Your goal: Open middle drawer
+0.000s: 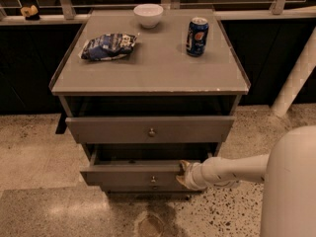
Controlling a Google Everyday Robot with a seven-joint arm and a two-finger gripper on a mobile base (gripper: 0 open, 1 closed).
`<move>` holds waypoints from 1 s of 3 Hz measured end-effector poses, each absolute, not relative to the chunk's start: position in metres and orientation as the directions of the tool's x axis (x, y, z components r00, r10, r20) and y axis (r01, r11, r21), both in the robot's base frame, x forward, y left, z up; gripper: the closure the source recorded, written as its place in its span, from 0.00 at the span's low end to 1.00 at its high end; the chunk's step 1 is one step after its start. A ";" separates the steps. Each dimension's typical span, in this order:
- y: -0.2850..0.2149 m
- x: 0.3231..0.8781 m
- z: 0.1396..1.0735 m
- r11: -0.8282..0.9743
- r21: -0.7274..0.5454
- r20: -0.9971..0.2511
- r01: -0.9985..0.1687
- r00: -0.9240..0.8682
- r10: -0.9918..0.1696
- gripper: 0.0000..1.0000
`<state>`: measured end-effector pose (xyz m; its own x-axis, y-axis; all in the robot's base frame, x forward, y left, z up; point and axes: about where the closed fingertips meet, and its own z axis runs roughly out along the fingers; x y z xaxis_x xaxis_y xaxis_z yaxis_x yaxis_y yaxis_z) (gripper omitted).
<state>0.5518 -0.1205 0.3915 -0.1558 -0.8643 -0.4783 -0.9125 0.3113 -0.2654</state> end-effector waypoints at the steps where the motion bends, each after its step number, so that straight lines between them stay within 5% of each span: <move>1: -0.120 0.552 0.396 0.311 -0.265 -0.478 -0.912 -0.156 -0.864 1.00; 3: -0.120 0.542 0.393 0.312 -0.264 -0.475 -0.912 -0.159 -0.866 1.00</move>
Offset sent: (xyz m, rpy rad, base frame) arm -0.0757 0.0024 -0.0510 -0.0098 -0.0198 0.0128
